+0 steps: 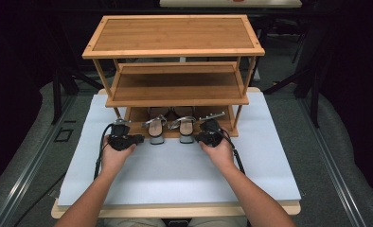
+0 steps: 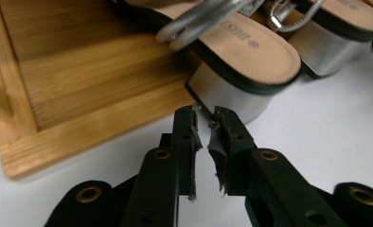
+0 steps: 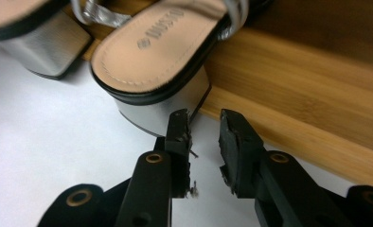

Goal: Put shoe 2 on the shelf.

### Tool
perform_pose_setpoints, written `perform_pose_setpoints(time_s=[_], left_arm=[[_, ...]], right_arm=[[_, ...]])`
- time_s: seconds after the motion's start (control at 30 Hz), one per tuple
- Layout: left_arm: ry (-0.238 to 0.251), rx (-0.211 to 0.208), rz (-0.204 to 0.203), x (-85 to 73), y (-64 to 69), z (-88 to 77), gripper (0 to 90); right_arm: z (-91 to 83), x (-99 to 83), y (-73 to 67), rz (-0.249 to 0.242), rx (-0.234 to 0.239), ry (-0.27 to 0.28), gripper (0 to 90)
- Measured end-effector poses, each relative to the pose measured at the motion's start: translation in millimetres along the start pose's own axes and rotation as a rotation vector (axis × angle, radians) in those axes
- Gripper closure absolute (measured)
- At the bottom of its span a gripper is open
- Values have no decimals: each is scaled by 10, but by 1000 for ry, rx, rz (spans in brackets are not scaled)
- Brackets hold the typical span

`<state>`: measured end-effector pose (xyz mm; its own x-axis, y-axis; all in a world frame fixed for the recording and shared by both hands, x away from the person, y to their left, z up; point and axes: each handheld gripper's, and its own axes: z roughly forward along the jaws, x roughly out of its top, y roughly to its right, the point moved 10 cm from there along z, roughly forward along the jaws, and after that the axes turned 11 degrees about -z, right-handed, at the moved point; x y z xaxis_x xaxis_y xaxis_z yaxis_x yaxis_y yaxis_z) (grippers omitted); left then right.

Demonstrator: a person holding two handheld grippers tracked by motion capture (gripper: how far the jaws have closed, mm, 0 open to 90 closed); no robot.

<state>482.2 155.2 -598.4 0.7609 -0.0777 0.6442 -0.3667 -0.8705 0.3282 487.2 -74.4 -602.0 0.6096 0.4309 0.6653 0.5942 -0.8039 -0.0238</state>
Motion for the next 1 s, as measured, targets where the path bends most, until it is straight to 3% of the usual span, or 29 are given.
perform_pose_setpoints(time_s=[0.17,0.3,0.7,0.9,1.0], left_arm=[[-13,25,5,24,22,123,801],[-12,28,16,44,63,166,810],[-24,21,18,71,183,238,819],[-22,9,-2,80,236,283,829],[-19,28,4,87,236,301,847]], right_arm=[[75,24,4,15,-58,13,747],[84,35,-31,24,-25,21,747],[143,126,-191,7,-8,38,741],[162,143,-235,14,1,38,741],[171,158,-261,7,-1,41,760]])
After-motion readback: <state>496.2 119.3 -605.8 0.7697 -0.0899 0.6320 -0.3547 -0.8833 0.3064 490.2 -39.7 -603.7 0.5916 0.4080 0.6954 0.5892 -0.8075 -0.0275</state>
